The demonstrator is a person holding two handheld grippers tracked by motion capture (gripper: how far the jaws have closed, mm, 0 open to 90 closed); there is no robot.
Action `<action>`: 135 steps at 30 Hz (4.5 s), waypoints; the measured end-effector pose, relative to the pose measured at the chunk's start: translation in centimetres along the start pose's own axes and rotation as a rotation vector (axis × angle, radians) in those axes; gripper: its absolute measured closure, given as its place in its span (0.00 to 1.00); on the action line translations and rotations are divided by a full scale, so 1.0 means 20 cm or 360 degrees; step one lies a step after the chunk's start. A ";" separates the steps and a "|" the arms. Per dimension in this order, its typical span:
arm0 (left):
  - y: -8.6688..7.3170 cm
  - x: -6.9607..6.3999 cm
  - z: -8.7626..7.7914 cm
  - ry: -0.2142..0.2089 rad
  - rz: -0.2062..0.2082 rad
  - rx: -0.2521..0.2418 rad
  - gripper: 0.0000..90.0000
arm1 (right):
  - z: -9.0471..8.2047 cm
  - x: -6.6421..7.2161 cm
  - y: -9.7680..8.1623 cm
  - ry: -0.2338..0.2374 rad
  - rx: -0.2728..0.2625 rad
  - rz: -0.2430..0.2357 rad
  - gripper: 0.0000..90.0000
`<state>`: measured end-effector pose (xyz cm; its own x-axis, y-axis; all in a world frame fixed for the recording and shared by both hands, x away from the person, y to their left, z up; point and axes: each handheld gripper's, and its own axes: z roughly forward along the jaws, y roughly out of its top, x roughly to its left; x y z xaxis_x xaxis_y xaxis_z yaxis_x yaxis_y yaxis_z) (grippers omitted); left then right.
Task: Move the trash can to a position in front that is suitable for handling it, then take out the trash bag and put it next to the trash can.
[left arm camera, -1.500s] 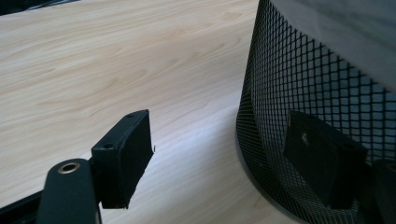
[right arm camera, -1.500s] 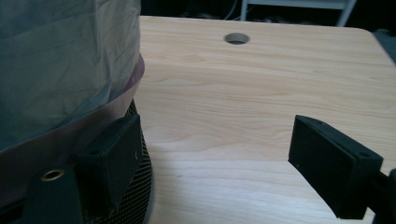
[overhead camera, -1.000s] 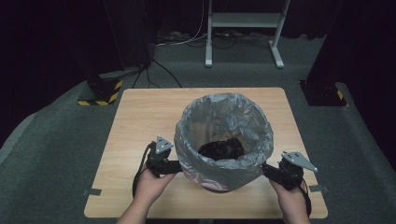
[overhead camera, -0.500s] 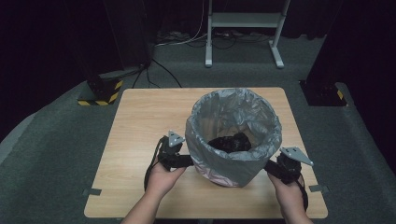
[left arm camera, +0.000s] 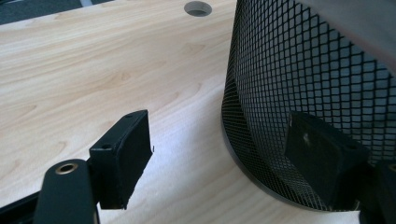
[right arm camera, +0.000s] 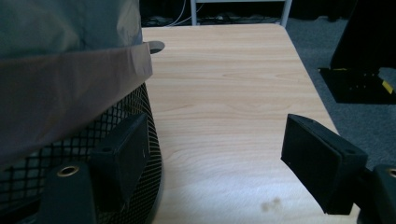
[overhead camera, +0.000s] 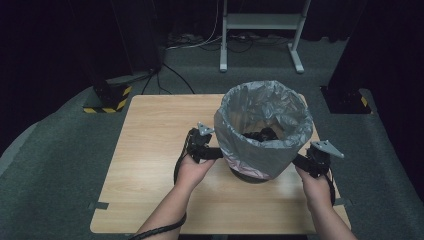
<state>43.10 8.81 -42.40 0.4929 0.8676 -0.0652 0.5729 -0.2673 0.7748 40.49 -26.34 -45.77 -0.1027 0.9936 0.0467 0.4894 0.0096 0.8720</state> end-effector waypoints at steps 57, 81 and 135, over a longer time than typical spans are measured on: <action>-0.67 0.52 -0.26 0.0089 -0.0210 0.0201 0.17 | 0.04 0.05 -0.23 0.0200 0.0285 -0.0195 0.16; -0.39 0.25 -0.49 -0.0021 -0.0038 -0.0327 0.19 | -0.26 -0.05 -0.01 0.0204 -0.0194 -0.0272 0.16; 0.32 -0.04 -0.44 0.0019 -0.0247 -0.0790 0.91 | -0.47 0.22 0.55 0.0316 -0.0457 -0.0121 0.84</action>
<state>40.58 10.13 -31.85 0.4175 0.8869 -0.1978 0.2578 0.0932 0.9617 37.38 -22.94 -31.42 -0.3096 0.9498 0.0454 0.2132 0.0228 0.9767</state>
